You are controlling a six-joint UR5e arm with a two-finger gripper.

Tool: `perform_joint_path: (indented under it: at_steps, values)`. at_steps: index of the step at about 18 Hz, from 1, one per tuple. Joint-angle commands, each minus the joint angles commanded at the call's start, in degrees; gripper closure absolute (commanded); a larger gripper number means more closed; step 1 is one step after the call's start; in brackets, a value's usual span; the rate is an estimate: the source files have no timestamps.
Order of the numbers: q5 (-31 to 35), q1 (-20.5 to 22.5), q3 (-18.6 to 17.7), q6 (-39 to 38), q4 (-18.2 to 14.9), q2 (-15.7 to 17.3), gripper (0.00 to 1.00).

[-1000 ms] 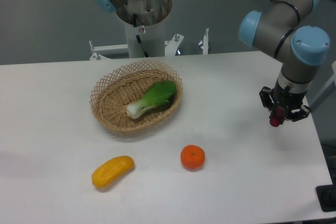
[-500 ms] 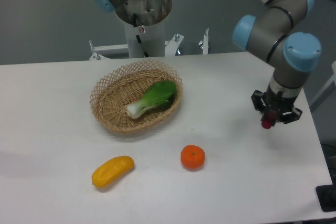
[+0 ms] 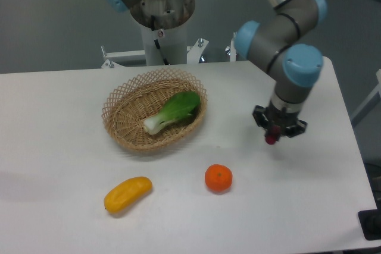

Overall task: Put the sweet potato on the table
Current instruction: 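Carry the held purple sweet potato toward the basket with the gripper, then lower the sweet potato to the table and open the gripper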

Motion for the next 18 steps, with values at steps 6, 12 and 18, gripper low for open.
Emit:
perform_joint_path:
  at_steps: [6, 12, 18]
  values:
    - [1.4, -1.2, -3.8, 0.1, 0.8, 1.4, 0.84]
    - [2.2, -1.8, -3.9, 0.1, 0.9, 1.4, 0.29]
    - [2.3, -1.8, -2.9, -0.1, 1.0, 1.4, 0.00]
